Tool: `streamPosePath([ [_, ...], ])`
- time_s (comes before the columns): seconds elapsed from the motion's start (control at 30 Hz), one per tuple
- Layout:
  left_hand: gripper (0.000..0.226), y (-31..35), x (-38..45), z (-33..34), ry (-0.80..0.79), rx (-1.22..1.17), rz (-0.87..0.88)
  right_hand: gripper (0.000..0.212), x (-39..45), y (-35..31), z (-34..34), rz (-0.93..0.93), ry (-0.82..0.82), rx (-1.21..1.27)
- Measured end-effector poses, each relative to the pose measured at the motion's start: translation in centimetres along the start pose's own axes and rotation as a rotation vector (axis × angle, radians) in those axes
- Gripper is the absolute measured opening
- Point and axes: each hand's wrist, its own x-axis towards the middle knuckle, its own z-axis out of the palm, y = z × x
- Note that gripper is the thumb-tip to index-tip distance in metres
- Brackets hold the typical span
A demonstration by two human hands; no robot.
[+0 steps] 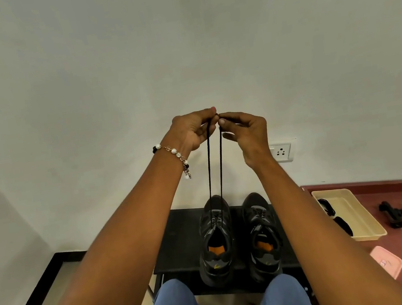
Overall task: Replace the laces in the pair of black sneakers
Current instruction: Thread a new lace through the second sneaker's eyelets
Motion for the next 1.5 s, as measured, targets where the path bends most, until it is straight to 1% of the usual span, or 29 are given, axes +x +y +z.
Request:
streamPosePath([
  [0.1,0.018,-0.4,0.4,-0.4,0.001,0.056,0.012,0.016,-0.2,-0.1,0.3,0.116,0.030,0.253],
  [0.2,0.021,-0.9,0.7,-0.5,0.008,-0.008,0.039,0.009,0.1,-0.4,1.1,0.202,0.037,0.382],
  [0.3,0.018,-1.2,0.7,-0.4,-0.016,-0.034,0.060,0.006,0.6,-0.6,1.9,0.240,0.089,0.467],
  [0.47,0.026,-1.8,0.7,0.1,-0.006,-0.160,0.123,0.019,0.7,-1.3,3.0,0.236,0.132,0.469],
  [0.57,0.032,-2.0,0.6,0.2,0.015,-0.222,0.157,0.024,0.7,-1.8,3.1,0.277,0.162,0.495],
  [0.63,0.033,-2.3,0.6,0.1,0.022,-0.260,0.182,0.026,0.6,-1.7,2.8,0.330,0.164,0.578],
  [0.73,0.031,-2.6,0.8,-0.6,0.055,-0.464,0.154,0.024,0.2,-1.1,2.0,0.410,0.213,0.783],
  [0.77,0.029,-2.8,0.8,-1.1,0.065,-0.530,0.132,0.023,-0.1,-0.8,1.5,0.422,0.238,0.823],
  [0.8,0.027,-3.0,1.1,-1.8,0.081,-0.525,0.140,0.021,-0.2,-0.3,1.0,0.416,0.257,0.789],
  [0.83,0.027,-3.2,1.5,-2.8,0.101,-0.407,0.199,0.021,-0.2,0.2,0.2,0.376,0.256,0.663],
  [0.87,0.028,-3.5,2.1,-3.9,0.113,-0.168,0.309,0.021,-0.1,0.7,-0.7,0.296,0.227,0.453],
  [0.9,0.030,-3.7,2.6,-5.0,0.105,0.145,0.448,0.021,0.0,1.2,-1.7,0.189,0.164,0.183],
  [0.93,0.031,-3.9,3.0,-6.2,0.078,0.482,0.596,0.018,0.0,1.7,-2.7,0.067,0.074,-0.115],
  [0.97,0.029,-4.0,3.3,-7.1,0.016,0.787,0.718,0.014,0.0,2.0,-3.5,-0.058,-0.046,-0.397],
  [1.0,0.023,-4.3,3.5,-7.8,-0.074,1.052,0.783,0.015,0.1,2.4,-4.3,-0.159,-0.194,-0.654],
  [1.03,0.020,-4.6,3.8,-8.4,-0.158,1.289,0.794,0.021,0.1,3.0,-4.9,-0.217,-0.349,-0.887],
  [1.07,0.020,-4.9,4.1,-8.9,-0.221,1.508,0.762,0.027,0.2,3.5,-5.3,-0.228,-0.492,-1.097],
  [1.1,0.023,-5.3,4.1,-9.2,-0.249,1.711,0.723,0.031,0.0,4.1,-5.7,-0.207,-0.584,-1.273],
  [1.13,0.024,-5.8,4.1,-9.7,-0.235,1.860,0.700,0.030,-0.2,4.6,-6.1,-0.186,-0.611,-1.398],
  [1.17,0.024,-6.1,3.9,-10.2,-0.203,1.925,0.680,0.027,-0.4,5.1,-6.6,-0.161,-0.587,-1.445],
  [1.2,0.023,-6.5,3.9,-10.9,-0.175,1.873,0.637,0.023,-0.8,5.7,-7.3,-0.118,-0.532,-1.391],
  [1.23,0.021,-6.9,3.7,-11.6,-0.154,1.703,0.573,0.019,-1.2,6.0,-7.8,-0.031,-0.446,-1.231],
  [1.3,0.021,-8.0,3.1,-12.5,-0.108,1.212,0.382,0.012,-2.7,6.7,-8.4,0.260,-0.259,-0.671],
  [1.37,0.023,-9.7,2.5,-12.3,-0.036,0.719,0.181,0.014,-4.4,7.5,-7.9,0.464,-0.137,-0.084],
  [1.43,0.029,-11.8,2.3,-11.4,-0.019,0.178,0.004,0.012,-5.6,8.8,-7.0,0.578,-0.074,0.425],
  [1.47,0.032,-12.7,2.4,-11.0,-0.025,-0.090,-0.069,0.013,-6.1,9.5,-6.3,0.608,-0.035,0.634],
  [1.5,0.033,-13.5,2.4,-10.6,-0.017,-0.292,-0.113,0.017,-6.6,10.1,-5.6,0.635,0.021,0.773],
])
